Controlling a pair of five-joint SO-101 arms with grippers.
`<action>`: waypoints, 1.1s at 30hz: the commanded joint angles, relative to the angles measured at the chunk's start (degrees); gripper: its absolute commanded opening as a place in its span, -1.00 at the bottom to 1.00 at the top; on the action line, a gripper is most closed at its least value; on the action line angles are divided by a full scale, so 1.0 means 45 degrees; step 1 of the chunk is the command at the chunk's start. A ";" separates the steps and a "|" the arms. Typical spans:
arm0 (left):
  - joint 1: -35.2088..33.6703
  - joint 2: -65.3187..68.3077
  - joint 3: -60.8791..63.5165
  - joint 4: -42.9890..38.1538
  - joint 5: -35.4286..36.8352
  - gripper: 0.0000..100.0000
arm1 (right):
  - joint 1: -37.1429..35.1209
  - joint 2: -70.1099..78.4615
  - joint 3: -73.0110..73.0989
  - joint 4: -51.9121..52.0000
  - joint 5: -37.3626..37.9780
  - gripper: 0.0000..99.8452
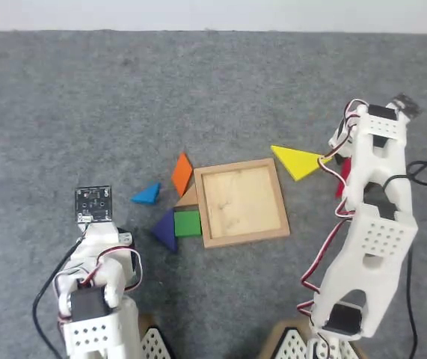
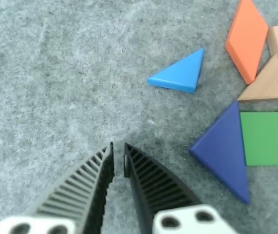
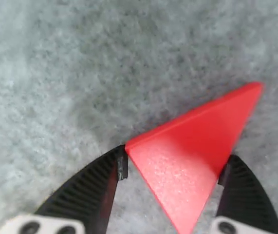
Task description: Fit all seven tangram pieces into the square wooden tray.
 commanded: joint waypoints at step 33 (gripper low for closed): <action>0.0078 -0.0215 -0.0068 0.0039 -0.0059 -0.93 | 0.1280 0.0127 -0.0274 -0.0694 -0.3556 -0.18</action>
